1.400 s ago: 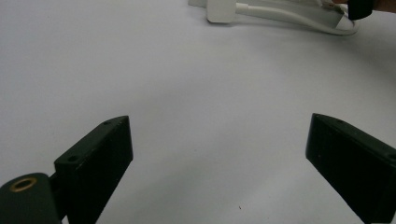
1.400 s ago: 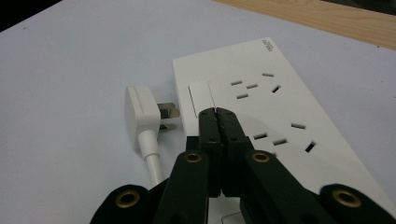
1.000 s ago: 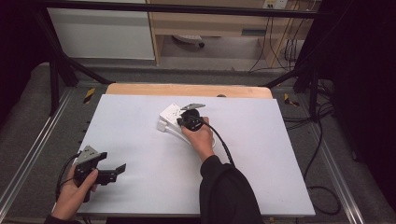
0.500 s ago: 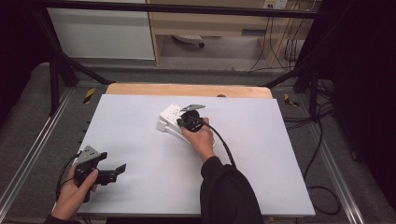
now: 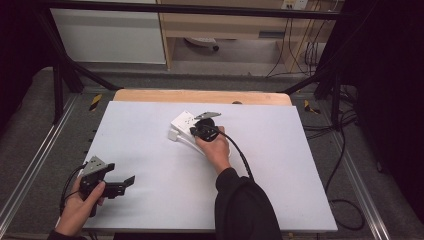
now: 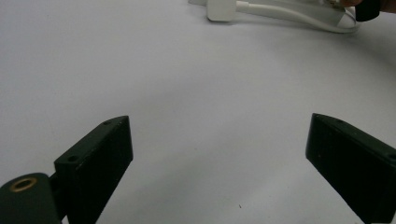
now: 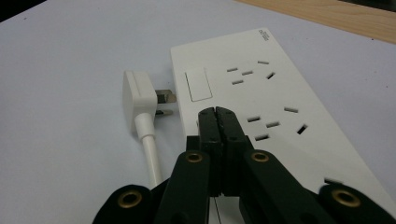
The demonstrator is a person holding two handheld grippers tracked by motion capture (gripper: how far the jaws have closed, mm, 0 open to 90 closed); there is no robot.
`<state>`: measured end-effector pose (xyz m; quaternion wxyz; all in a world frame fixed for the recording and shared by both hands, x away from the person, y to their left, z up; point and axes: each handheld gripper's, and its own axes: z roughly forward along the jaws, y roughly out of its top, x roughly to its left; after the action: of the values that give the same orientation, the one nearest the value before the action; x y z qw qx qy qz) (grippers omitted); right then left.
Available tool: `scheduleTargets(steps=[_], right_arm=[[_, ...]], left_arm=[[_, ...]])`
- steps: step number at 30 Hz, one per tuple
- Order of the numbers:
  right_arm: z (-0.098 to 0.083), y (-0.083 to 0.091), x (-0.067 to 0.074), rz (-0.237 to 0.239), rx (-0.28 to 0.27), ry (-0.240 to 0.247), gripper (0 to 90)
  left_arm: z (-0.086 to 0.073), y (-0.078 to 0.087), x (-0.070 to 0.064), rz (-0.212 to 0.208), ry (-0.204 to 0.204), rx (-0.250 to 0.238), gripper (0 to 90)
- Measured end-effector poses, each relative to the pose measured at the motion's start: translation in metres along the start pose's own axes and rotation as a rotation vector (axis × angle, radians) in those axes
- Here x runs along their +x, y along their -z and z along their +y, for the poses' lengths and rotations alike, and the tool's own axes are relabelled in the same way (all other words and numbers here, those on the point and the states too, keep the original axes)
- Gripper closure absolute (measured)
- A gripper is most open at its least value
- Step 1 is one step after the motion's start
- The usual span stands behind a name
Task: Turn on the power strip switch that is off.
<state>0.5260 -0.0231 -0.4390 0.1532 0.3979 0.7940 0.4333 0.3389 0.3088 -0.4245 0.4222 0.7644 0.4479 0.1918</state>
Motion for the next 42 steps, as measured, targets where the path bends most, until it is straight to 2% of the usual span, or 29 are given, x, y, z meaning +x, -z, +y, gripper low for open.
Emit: scheduleTargets(steps=[8, 14, 17, 21, 33, 42], right_arm=[[-0.003, 0.001, -0.0009, 0.001, -0.019, -0.015, 90.0], [-0.0037, 0.0016, -0.0009, -0.012, -0.004, -0.005, 90.0], [-0.0056, 0.0041, -0.0044, -0.011, -0.007, -0.019, 90.0], [-0.0047, 0.0049, -0.0047, -0.013, 0.004, -0.022, 90.0], [-0.0028, 0.0007, -0.0009, -0.011, -0.007, -0.028, 90.0], [0.0011, 0.0052, -0.0009, -0.007, -0.023, -0.027, 90.0]], left_arm=[[0.0, -0.0002, -0.0001, 0.001, -0.001, 0.002, 7.4], [-0.0002, -0.0001, 0.0, 0.002, 0.0, 0.001, 7.5], [-0.0001, -0.0004, -0.0002, 0.001, -0.002, 0.002, 7.4], [0.0, -0.0004, -0.0004, 0.001, -0.003, 0.002, 7.5], [-0.0001, 0.0, 0.0003, 0.0, 0.001, -0.001, 7.4], [0.0, -0.0001, 0.0, 0.001, -0.001, 0.001, 7.4]])
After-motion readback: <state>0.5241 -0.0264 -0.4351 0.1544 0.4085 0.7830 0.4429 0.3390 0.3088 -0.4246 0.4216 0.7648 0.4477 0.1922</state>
